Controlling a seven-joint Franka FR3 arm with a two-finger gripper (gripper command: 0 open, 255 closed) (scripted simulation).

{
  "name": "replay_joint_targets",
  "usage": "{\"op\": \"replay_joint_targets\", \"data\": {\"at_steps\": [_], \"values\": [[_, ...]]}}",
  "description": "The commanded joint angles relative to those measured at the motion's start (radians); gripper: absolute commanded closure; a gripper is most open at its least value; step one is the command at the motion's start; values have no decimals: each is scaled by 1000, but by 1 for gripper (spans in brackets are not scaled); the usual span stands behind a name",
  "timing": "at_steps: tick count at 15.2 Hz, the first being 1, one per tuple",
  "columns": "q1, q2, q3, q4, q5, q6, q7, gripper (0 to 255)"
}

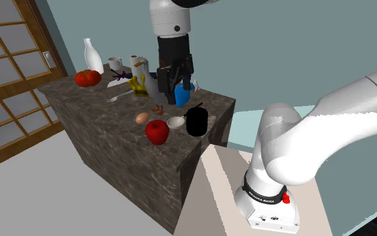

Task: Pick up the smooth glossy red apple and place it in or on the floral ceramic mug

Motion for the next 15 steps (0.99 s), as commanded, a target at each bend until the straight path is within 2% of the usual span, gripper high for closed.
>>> {"op": "replay_joint_targets", "data": {"at_steps": [1, 8, 15], "values": [[0, 0, 0, 0, 0, 0, 0, 0], [-10, 130, -71, -90, -23, 305, -72, 0], [-3, 338, -145, -98, -5, 604, -160, 0]]}}
